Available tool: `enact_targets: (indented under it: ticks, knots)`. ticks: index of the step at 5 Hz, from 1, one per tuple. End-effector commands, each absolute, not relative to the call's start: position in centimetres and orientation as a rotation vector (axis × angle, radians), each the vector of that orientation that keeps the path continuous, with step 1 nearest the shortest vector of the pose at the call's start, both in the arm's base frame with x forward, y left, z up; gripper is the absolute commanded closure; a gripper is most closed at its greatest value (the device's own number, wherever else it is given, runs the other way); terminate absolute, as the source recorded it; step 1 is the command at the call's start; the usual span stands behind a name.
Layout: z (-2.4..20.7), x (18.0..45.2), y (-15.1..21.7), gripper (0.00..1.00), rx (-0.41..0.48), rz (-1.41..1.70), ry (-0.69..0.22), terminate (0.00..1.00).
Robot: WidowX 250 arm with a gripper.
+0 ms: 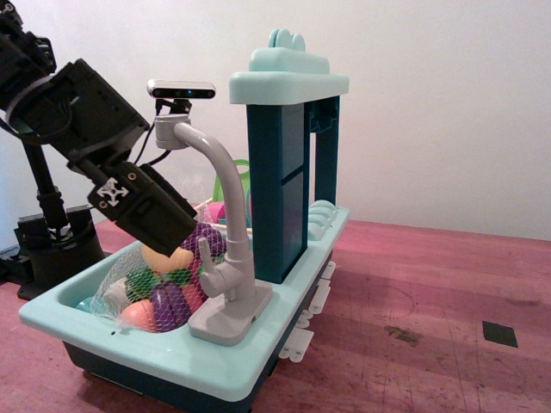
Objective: Turn lever vertical to front
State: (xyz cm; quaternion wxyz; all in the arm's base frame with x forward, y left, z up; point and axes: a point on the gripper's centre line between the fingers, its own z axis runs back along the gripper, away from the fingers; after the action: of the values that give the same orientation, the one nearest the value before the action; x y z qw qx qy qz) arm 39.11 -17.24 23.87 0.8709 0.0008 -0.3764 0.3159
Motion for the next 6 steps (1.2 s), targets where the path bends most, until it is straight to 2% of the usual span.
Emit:
enact_targets:
  ticks: [1,3,6]
  knots:
    - [23.9,39.1,-17.2,0.00,0.002,0.660,-0.787,0.00]
    - [22.0,38.7,-16.0,0.00,-0.014,0.678,-0.784,0.00]
    - [22.0,40.2,-13.9,0.00,0.010,0.664,-0.820,0.00]
